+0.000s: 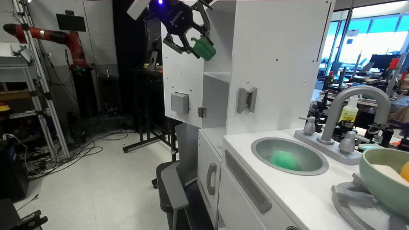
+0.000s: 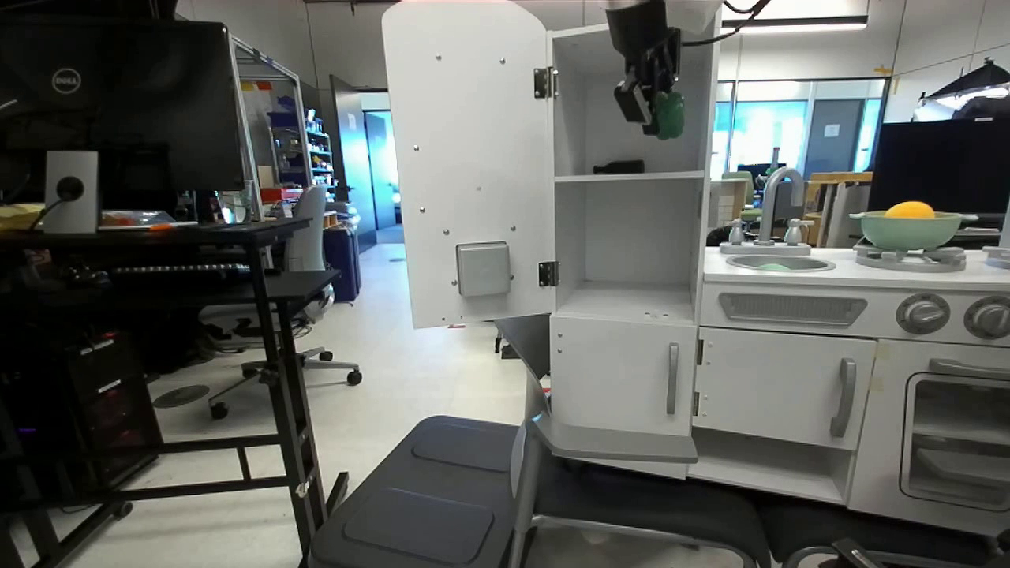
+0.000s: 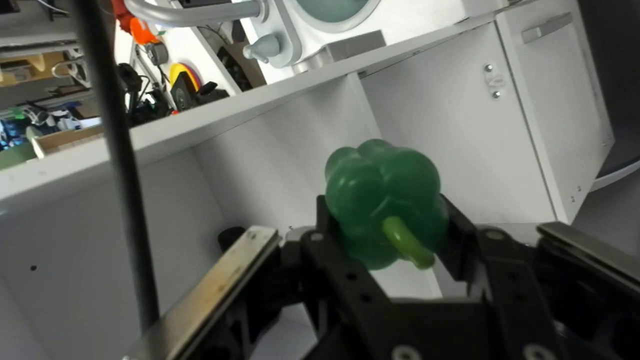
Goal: Open the upper cabinet on the left, place the black bottle on the top shelf of the cabinet, place the green pepper from the counter on the top shelf in the cabinet
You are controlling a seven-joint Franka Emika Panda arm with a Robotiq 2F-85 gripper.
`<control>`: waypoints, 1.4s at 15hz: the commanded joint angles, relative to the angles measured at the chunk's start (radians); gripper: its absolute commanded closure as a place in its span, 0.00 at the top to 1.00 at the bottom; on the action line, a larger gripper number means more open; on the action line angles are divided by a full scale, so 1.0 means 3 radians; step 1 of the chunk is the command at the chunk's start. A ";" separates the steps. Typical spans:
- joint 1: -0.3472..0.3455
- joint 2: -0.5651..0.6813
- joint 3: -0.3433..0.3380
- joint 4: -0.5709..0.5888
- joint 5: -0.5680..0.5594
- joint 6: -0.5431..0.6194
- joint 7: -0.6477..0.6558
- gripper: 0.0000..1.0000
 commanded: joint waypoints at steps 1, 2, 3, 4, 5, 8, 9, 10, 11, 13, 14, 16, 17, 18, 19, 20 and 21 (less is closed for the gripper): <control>0.0114 0.0508 -0.0144 0.0705 -0.0303 -0.0181 0.0021 0.23; 0.0118 0.0619 -0.0168 0.0857 -0.0341 -0.0219 -0.0013 0.23; 0.0092 0.0724 -0.0206 0.0955 -0.0387 -0.0185 -0.0005 0.23; 0.0096 0.0832 -0.0223 0.1127 -0.0400 -0.0235 -0.0050 0.23; 0.0096 0.0940 -0.0247 0.1272 -0.0409 -0.0261 -0.0081 0.23; 0.0095 0.1225 -0.0339 0.1637 -0.0408 -0.0310 -0.0152 0.23; 0.0086 0.1291 -0.0363 0.1693 -0.0403 -0.0300 -0.0138 0.73; 0.0099 0.1360 -0.0382 0.1806 -0.0391 -0.0344 -0.0167 0.75; 0.0114 0.1430 -0.0391 0.1927 -0.0370 -0.0403 -0.0208 0.81; 0.0105 0.1536 -0.0412 0.2047 -0.0366 -0.0399 -0.0220 0.96; 0.0127 0.1588 -0.0411 0.2153 -0.0348 -0.0466 -0.0265 0.99; 0.0140 0.1664 -0.0427 0.2241 -0.0353 -0.0477 -0.0273 1.00; 0.0163 0.1707 -0.0425 0.2327 -0.0336 -0.0524 -0.0322 1.00; 0.0169 0.1723 -0.0421 0.2338 -0.0324 -0.0526 -0.0357 1.00; 0.0152 0.1695 -0.0362 0.2294 -0.0253 -0.0531 -0.0496 1.00; 0.0156 0.1654 -0.0310 0.2269 -0.0190 -0.0547 -0.0646 1.00; 0.0166 0.1609 -0.0278 0.2213 -0.0147 -0.0533 -0.0755 1.00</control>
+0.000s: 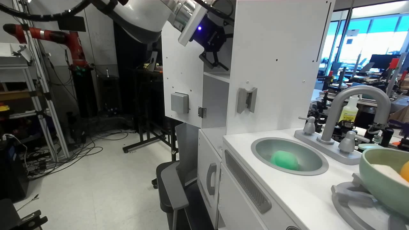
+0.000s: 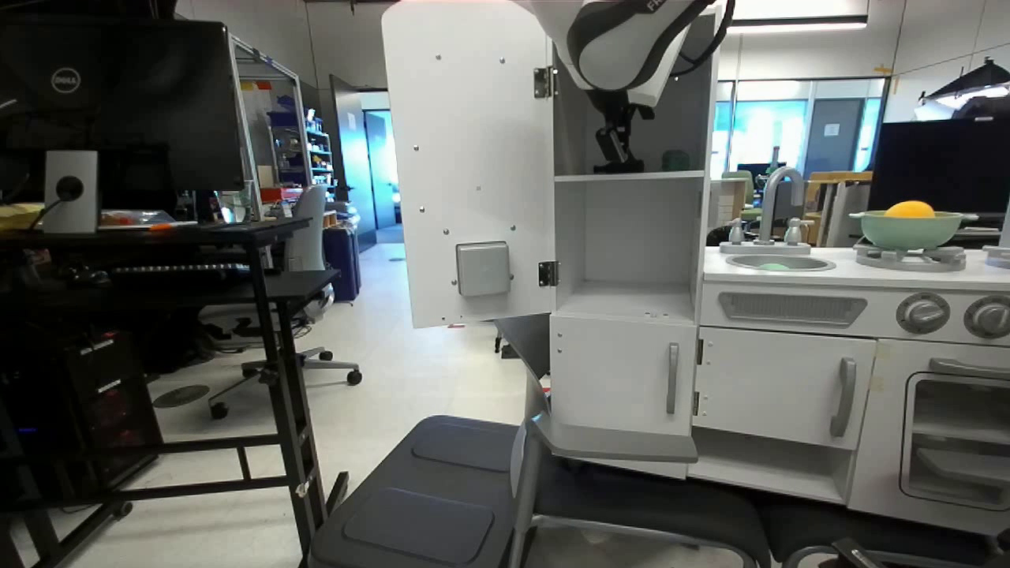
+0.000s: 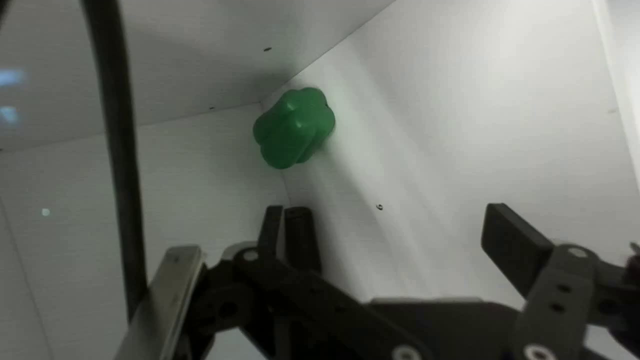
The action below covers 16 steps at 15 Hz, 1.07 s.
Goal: Open the upper cabinet on the left, place the black bottle on the top shelf of the cabinet, place the green pepper from the counter on the top shelf in the cabinet
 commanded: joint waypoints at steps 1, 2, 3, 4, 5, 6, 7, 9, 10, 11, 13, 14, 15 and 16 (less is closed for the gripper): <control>0.0035 -0.0088 0.0101 -0.0035 0.0191 -0.0050 -0.0466 1.00; 0.0053 -0.0128 0.0137 -0.0063 0.0241 -0.0074 -0.0588 1.00; 0.0067 -0.0179 0.0163 -0.0127 0.0290 -0.0064 -0.0687 1.00; 0.0065 -0.0234 0.0188 -0.0219 0.0335 -0.0022 -0.0773 1.00; 0.0084 -0.0280 0.0225 -0.0255 0.0399 -0.0059 -0.0903 1.00; 0.0059 -0.0355 0.0326 -0.0352 0.0422 -0.0073 -0.1018 1.00; 0.0047 -0.0449 0.0382 -0.0509 0.0462 -0.0035 -0.1121 1.00; 0.0037 -0.0741 0.0537 -0.0891 0.0581 -0.0041 -0.1361 1.00; 0.0012 -0.0865 0.0609 -0.1064 0.0629 -0.0021 -0.1477 1.00; -0.0006 -0.1004 0.0686 -0.1219 0.0685 -0.0045 -0.1595 1.00; 0.0016 -0.1288 0.0701 -0.1536 0.0850 -0.0015 -0.1761 1.00; 0.0004 -0.1428 0.0721 -0.1695 0.0918 0.0014 -0.1782 1.00; 0.0002 -0.1585 0.0734 -0.1863 0.0978 0.0027 -0.1767 1.00; 0.0002 -0.1733 0.0738 -0.2027 0.1030 0.0046 -0.1728 1.00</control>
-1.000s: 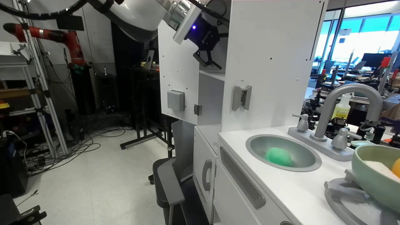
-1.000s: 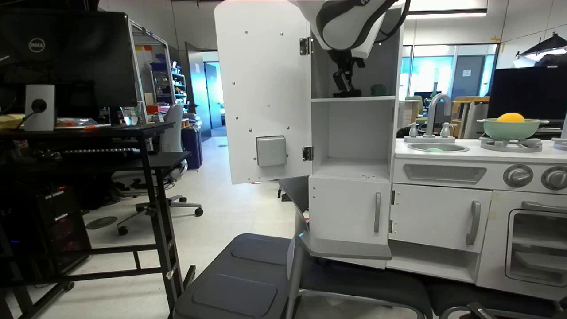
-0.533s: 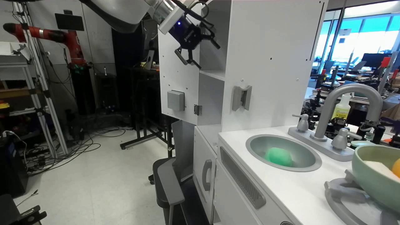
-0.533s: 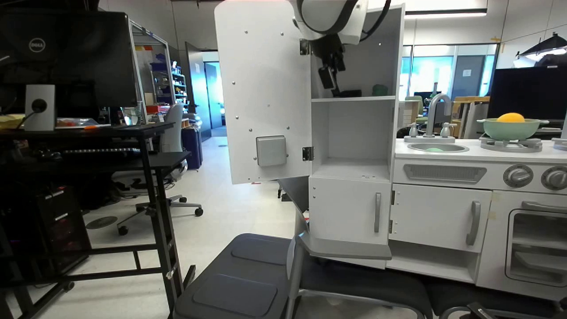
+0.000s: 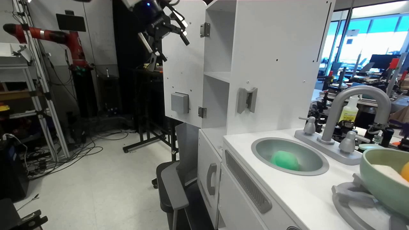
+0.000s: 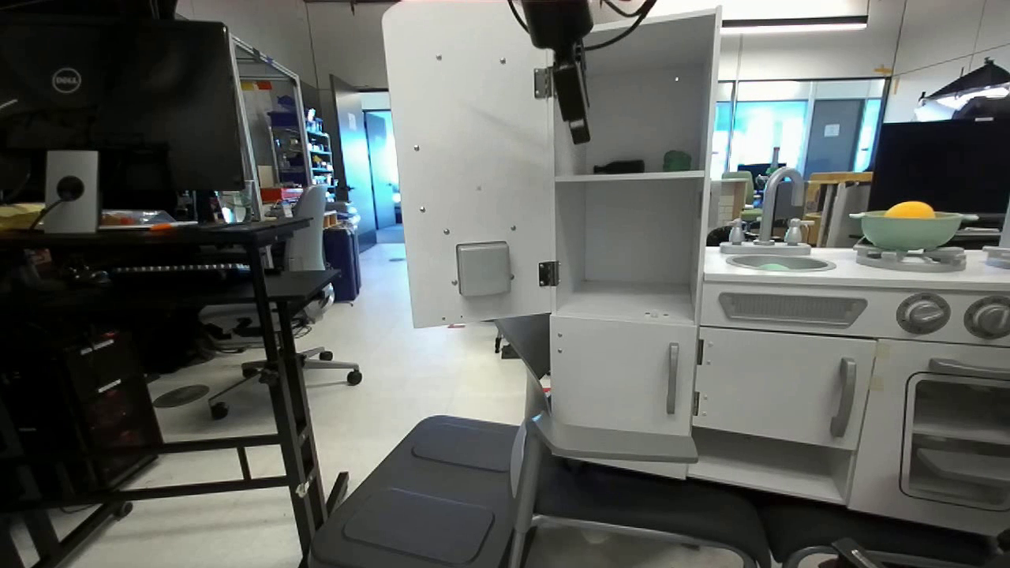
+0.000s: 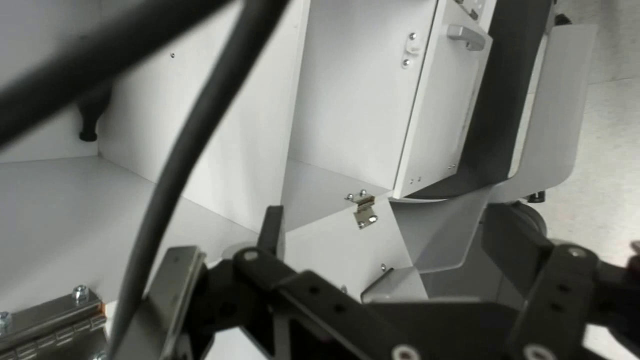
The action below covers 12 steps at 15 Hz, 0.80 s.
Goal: Open the upper cabinet on the left, place the black bottle on the top shelf of the cabinet, place the green pepper from the counter on the top shelf in the cabinet
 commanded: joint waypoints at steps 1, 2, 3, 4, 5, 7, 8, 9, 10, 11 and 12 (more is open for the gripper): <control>-0.0079 -0.0709 0.0065 -0.0814 0.0264 0.0088 0.0009 1.00; -0.0089 -0.0866 0.0078 -0.0989 0.0362 0.0100 0.0037 1.00; -0.0089 -0.1005 0.0077 -0.1160 0.0437 0.0140 0.0105 1.00; -0.0082 -0.1159 0.0076 -0.1338 0.0509 0.0168 0.0177 1.00; -0.0085 -0.1311 0.0085 -0.1510 0.0629 0.0190 0.0239 1.00; -0.0067 -0.1624 0.0095 -0.1874 0.0844 0.0239 0.0377 1.00; -0.0050 -0.1796 0.0101 -0.2065 0.0944 0.0256 0.0477 1.00; -0.0044 -0.1954 0.0106 -0.2248 0.1054 0.0283 0.0600 1.00; -0.0036 -0.2136 0.0115 -0.2439 0.1156 0.0306 0.0763 1.00; -0.0016 -0.2304 0.0138 -0.2633 0.1198 0.0328 0.0973 1.00; -0.0012 -0.2519 0.0154 -0.2826 0.1280 0.0315 0.1146 1.00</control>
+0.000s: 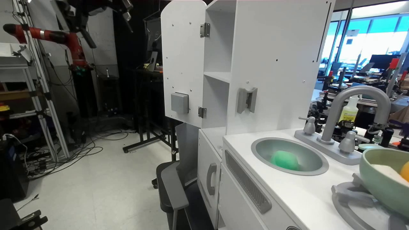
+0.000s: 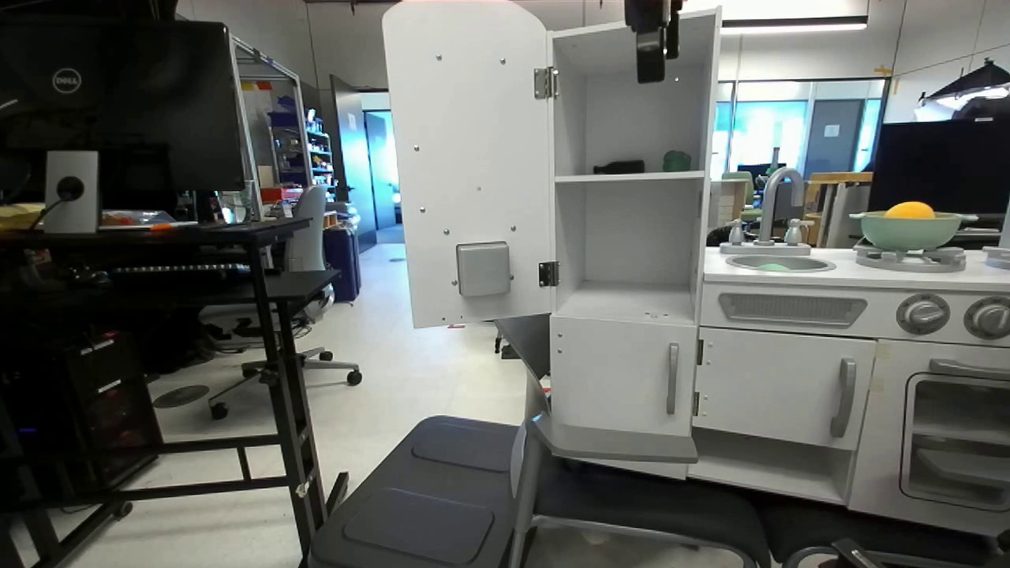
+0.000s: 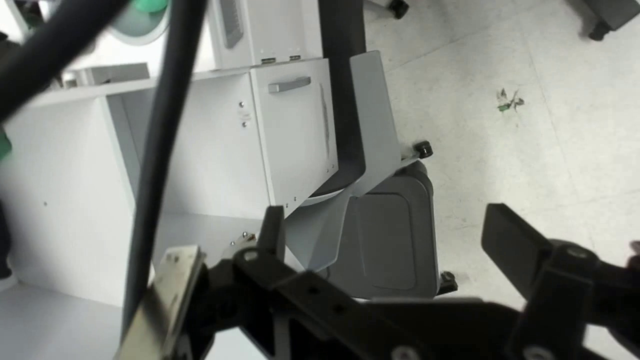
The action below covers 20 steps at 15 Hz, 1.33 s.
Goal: Open the upper cabinet on the left, place the black bottle on the top shelf of the cabinet, place the green pepper from the counter on the top shelf in the cabinet
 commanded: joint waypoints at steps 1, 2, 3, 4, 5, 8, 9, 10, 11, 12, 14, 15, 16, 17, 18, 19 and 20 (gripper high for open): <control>-0.0008 -0.0823 0.0052 -0.0835 0.0326 0.0128 0.0538 1.00; 0.0007 -0.1024 0.0081 -0.0990 0.0409 0.0085 0.0704 1.00; 0.0006 -0.1218 0.0085 -0.1175 0.0502 0.0106 0.0827 1.00; 0.0018 -0.1418 0.0106 -0.1298 0.0602 0.0061 0.0955 1.00; 0.0026 -0.1617 0.0125 -0.1423 0.0698 0.0018 0.1079 1.00; 0.0049 -0.2106 0.0002 -0.1724 0.1146 -0.0024 0.1146 1.00; 0.0036 -0.2229 -0.0091 -0.1876 0.1281 0.0059 0.1092 1.00; -0.0006 -0.2310 -0.0147 -0.1940 0.1360 0.0074 0.1068 1.00; -0.0012 -0.2286 -0.0250 -0.1894 0.1475 0.0031 0.0952 1.00; 0.0010 -0.2619 -0.0393 -0.1935 0.1589 -0.0264 0.0816 1.00; -0.0049 -0.2655 -0.0589 -0.1813 0.1691 -0.0518 0.0591 1.00; -0.0093 -0.2689 -0.0691 -0.1793 0.1713 -0.0610 0.0481 1.00; -0.0097 -0.2690 -0.0741 -0.1707 0.1749 -0.0752 0.0417 1.00; -0.0103 -0.2600 -0.0718 -0.1506 0.1781 -0.0931 0.0436 1.00; -0.0129 -0.2558 -0.0733 -0.1517 0.1804 -0.0918 0.0410 1.00; -0.0149 -0.2552 -0.0755 -0.1506 0.1821 -0.0943 0.0370 1.00; -0.0138 -0.2435 -0.0691 -0.1349 0.1856 -0.1023 0.0423 1.00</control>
